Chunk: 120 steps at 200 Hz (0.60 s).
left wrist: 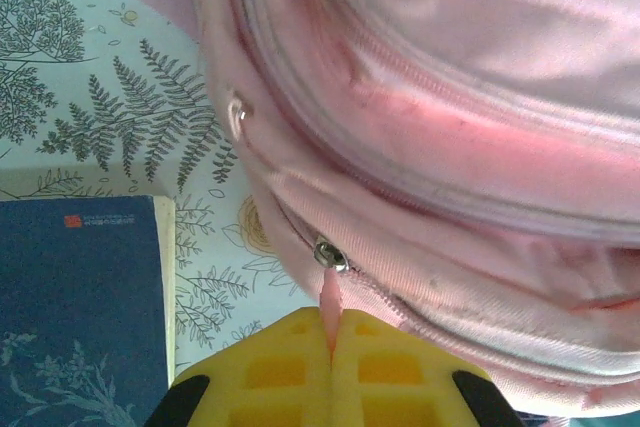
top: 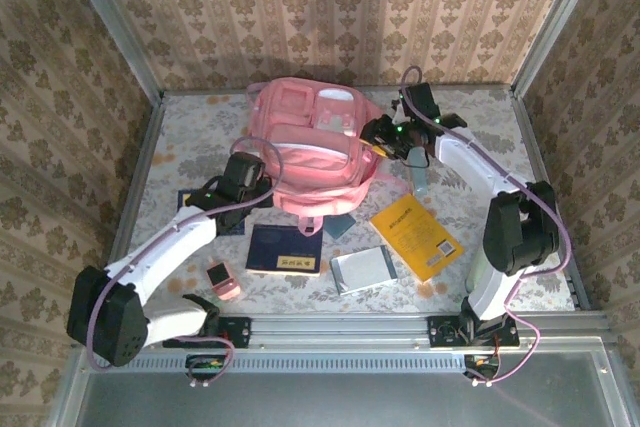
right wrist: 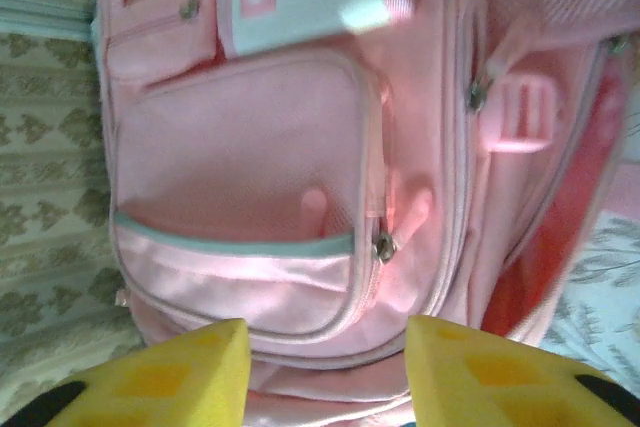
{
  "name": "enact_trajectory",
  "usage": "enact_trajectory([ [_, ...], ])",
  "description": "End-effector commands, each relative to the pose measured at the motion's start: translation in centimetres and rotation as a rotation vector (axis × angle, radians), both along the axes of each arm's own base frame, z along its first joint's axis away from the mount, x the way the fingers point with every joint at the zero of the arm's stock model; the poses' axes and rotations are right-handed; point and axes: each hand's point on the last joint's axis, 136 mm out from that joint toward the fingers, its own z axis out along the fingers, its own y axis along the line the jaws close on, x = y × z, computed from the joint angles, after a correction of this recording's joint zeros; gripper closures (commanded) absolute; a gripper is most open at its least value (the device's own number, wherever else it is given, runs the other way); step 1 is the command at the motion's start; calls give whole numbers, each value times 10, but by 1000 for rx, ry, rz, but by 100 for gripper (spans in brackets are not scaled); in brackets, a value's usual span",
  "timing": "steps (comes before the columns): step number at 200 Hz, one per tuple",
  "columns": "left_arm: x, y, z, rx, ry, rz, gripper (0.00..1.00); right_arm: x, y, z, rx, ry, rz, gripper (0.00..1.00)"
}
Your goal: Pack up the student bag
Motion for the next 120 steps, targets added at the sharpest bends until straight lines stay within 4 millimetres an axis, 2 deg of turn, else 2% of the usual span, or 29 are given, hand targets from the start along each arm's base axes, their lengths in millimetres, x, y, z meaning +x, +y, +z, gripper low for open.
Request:
enact_trajectory([
  [1,1,-14,24,-55,-68,-19,100,-16,-20,29,-134,-63,-30,50],
  [17,0,-19,29,-51,-80,-37,100,-29,-12,39,-90,-76,-34,50],
  [52,-3,-33,40,-70,-96,-72,100,-66,32,49,37,-7,-15,54],
  [75,-5,-42,48,-79,-110,-93,100,-92,64,36,85,78,-17,58],
  [103,-8,-51,63,-88,-135,-116,100,-105,93,23,211,170,-73,63],
  [120,-10,-56,71,-97,-151,-129,100,-106,108,20,302,184,-99,59],
])
